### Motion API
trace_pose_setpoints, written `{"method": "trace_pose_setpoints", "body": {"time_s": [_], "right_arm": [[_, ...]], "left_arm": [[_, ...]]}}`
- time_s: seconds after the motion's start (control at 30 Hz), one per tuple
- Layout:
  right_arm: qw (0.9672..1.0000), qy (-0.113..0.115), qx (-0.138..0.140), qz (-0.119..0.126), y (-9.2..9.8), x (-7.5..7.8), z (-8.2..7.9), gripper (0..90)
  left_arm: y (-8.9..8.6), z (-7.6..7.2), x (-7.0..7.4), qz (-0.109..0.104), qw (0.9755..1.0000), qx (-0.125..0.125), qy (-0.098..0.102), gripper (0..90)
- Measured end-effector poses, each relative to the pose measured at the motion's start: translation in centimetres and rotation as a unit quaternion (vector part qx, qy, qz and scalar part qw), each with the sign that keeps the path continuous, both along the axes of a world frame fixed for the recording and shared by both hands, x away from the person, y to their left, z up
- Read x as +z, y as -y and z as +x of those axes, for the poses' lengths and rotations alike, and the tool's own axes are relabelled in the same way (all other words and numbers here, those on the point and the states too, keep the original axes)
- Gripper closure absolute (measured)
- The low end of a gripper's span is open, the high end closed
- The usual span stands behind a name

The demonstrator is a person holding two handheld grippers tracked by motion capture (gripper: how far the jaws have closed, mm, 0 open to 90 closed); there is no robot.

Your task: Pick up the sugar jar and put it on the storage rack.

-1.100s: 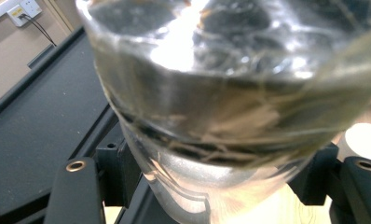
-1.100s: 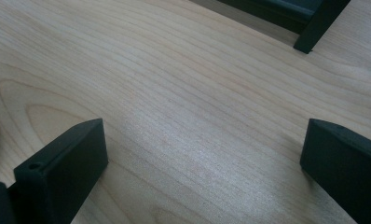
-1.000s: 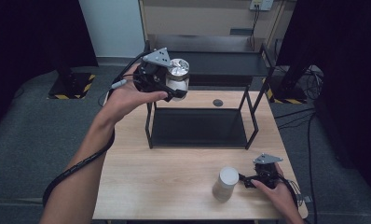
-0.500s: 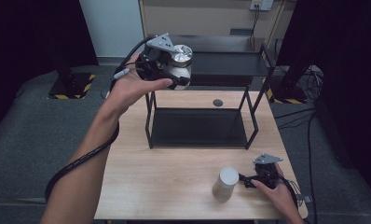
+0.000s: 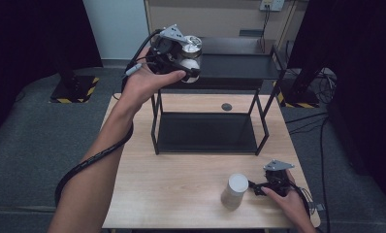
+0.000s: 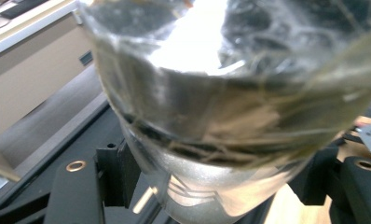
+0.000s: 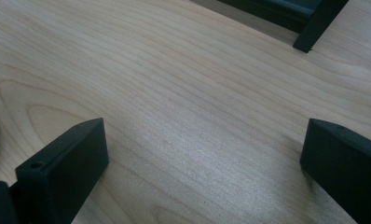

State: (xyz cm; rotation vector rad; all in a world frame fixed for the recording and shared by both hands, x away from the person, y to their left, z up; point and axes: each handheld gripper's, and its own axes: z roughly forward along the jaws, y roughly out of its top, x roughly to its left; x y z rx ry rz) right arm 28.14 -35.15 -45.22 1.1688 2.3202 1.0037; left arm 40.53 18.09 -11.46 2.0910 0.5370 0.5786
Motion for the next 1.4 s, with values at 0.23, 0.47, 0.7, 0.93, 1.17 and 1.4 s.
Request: {"method": "trace_pose_setpoints", "body": {"time_s": [0.23,0.47,0.7,0.93,1.17,1.4], "right_arm": [[1.0000,0.000,-0.001,0.000,0.0,0.0,0.0,1.2],[1.0000,0.000,-0.001,0.000,0.0,0.0,0.0,1.2],[1.0000,0.000,-0.001,-0.001,0.0,0.0,0.0,1.2],[1.0000,0.000,-0.001,-0.001,0.0,0.0,0.0,1.2],[1.0000,0.000,-0.001,-0.001,0.0,0.0,0.0,1.2],[1.0000,0.000,-0.001,-0.001,0.0,0.0,0.0,1.2]], "left_arm": [[1.1,1.1,-0.3,0.001,0.9996,0.027,-0.005,30.0],[2.3,2.5,-0.6,0.007,0.9990,0.043,-0.004,30.0],[3.1,3.7,-1.0,0.003,0.9979,0.064,-0.007,30.0],[3.3,4.9,-1.8,-0.008,0.9968,0.078,-0.018,30.0],[3.6,5.8,-2.0,-0.008,0.9961,0.083,-0.030,30.0],[3.2,6.6,-2.6,-0.020,0.9946,0.088,-0.052,30.0]]}}
